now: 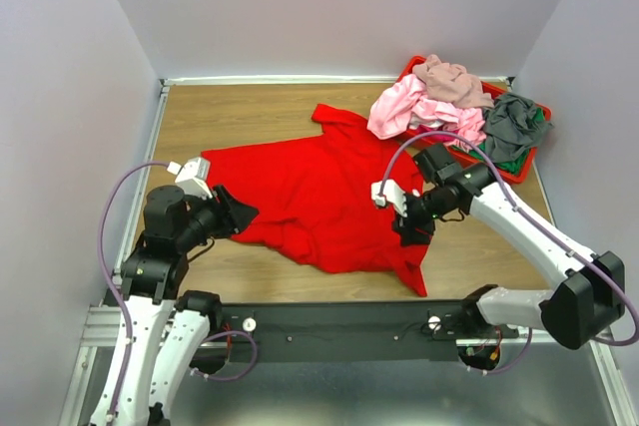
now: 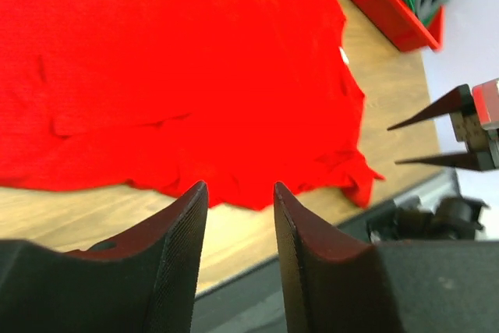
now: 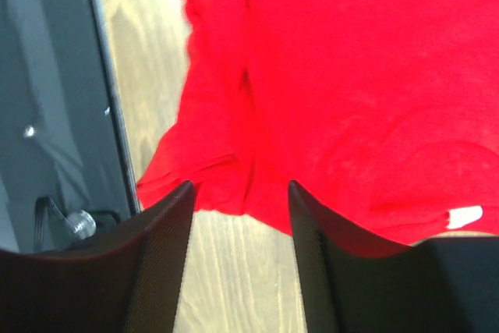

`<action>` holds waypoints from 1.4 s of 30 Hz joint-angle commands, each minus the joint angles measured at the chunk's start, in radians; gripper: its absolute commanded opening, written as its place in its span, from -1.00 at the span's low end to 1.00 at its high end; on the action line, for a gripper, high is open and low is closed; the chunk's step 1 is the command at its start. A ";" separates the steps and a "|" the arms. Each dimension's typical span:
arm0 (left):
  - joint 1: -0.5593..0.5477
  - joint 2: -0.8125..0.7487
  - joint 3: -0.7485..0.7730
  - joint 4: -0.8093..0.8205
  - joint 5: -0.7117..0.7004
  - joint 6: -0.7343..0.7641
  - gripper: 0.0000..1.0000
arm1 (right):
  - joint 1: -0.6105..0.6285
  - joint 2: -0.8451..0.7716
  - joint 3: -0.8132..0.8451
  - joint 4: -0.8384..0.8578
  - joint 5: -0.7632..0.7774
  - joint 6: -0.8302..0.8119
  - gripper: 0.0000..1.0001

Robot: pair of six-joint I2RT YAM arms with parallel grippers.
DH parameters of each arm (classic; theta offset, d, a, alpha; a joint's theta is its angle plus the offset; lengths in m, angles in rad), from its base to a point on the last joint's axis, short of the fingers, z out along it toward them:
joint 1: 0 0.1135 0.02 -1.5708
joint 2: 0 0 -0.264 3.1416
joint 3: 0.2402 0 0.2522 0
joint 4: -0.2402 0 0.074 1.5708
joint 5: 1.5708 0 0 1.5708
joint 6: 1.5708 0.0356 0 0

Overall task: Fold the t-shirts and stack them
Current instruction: Flatten the tshirt out

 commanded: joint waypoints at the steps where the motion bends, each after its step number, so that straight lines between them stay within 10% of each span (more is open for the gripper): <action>1: -0.006 -0.086 -0.035 0.124 -0.143 -0.021 0.09 | -0.023 0.032 0.003 0.119 0.003 0.124 0.21; 7: -0.006 -0.007 -0.273 0.491 0.007 -0.140 0.31 | -0.029 0.211 0.032 0.116 -0.132 0.164 0.22; 16: -0.049 0.262 -0.227 0.398 -0.020 -0.094 0.31 | -0.029 0.223 -0.014 0.131 -0.184 0.161 0.22; 27: -0.125 0.308 -0.139 0.232 -0.445 -0.312 0.22 | 0.049 0.386 0.210 0.166 -0.222 0.159 0.22; 31: -0.125 0.399 -0.178 0.204 -0.367 -0.443 -0.08 | 0.060 0.412 0.249 0.185 -0.216 0.181 0.22; 42: -0.171 0.476 -0.266 0.316 -0.361 -0.575 0.02 | 0.060 0.339 0.072 0.312 -0.184 0.228 0.25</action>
